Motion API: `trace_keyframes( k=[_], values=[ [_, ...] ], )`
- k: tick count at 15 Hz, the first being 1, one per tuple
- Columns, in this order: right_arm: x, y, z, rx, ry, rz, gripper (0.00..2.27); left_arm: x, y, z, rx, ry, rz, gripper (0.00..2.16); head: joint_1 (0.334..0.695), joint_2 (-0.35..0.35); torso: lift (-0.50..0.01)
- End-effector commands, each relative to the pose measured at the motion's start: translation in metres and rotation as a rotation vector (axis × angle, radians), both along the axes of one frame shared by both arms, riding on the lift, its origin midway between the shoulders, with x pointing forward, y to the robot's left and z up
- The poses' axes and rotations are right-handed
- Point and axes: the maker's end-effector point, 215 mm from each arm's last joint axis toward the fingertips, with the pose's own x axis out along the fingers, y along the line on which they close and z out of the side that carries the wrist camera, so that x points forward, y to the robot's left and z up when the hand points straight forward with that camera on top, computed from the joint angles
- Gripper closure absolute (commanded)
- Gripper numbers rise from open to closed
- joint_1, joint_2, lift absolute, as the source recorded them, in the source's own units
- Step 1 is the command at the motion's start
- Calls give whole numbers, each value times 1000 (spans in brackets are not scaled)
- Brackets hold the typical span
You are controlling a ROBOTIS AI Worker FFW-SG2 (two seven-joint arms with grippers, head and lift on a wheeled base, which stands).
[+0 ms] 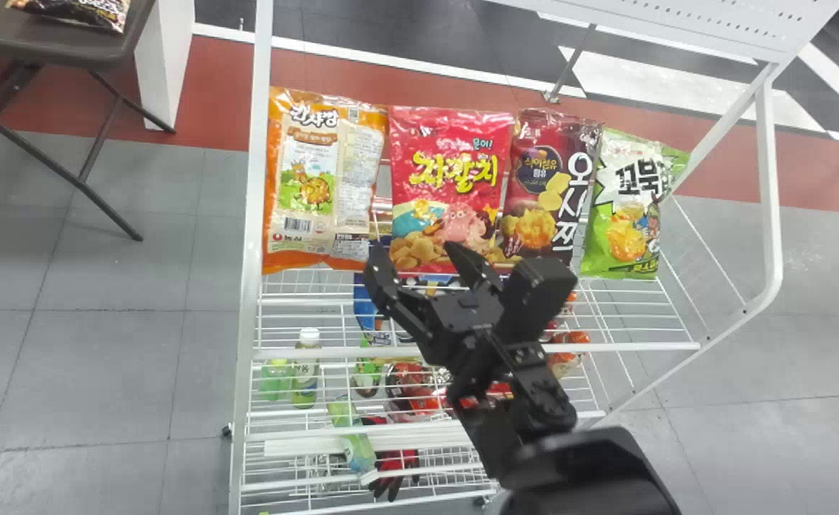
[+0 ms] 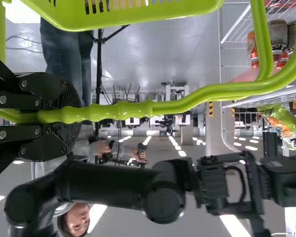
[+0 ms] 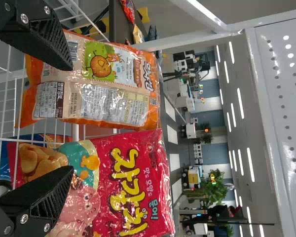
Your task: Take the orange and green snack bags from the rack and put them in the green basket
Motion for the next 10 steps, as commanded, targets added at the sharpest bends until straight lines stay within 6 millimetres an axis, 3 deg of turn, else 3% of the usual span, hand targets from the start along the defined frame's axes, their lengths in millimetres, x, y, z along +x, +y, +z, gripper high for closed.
trace_keyframes(
  k=[1,7,10],
  values=[
    [22,12,-2,-5,4,13,97,0,2,-1,5,-2,-1,2148,695,-350,0],
    [76,41,7,-14,-15,41,97,7,-1,1,7,-26,-10,2148,695,-283,0],
    [96,46,0,-39,-2,50,97,13,1,1,5,-34,-6,2148,695,-249,0]
  ],
)
